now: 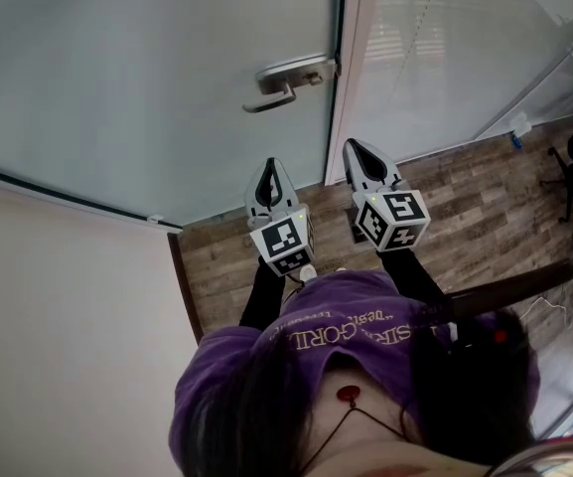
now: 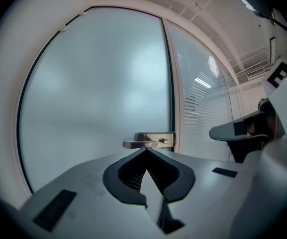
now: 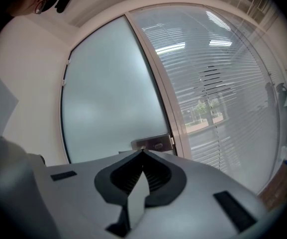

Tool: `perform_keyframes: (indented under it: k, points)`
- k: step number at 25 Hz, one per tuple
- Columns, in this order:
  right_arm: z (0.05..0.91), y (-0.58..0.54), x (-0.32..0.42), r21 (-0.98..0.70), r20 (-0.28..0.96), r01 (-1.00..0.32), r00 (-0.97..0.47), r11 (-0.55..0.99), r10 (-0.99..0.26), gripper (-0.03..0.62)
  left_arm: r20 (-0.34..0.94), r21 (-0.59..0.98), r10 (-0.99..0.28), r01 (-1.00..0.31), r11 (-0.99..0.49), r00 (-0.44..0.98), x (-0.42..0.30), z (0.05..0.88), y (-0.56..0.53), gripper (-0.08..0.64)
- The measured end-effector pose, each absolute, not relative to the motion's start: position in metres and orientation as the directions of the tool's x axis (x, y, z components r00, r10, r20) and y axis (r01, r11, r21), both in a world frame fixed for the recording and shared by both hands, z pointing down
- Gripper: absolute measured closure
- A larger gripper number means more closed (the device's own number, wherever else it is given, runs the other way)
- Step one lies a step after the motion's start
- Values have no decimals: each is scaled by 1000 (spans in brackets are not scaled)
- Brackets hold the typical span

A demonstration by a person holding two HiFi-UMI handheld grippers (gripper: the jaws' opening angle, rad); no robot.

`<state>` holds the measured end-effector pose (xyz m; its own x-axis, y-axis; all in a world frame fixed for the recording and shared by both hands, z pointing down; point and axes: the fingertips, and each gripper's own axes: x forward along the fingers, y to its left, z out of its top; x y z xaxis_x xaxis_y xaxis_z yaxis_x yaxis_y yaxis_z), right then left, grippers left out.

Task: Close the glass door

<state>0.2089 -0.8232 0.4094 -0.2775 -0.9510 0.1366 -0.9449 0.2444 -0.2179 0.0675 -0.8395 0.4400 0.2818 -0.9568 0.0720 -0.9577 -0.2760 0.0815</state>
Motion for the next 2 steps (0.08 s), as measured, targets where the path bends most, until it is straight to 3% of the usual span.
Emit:
perform_keyframes:
  k: [2]
  points:
    - [410, -824, 209, -219, 138, -945, -278, 244, -951, 606, 77, 78, -958, -960, -269, 275, 67, 441, -839, 558]
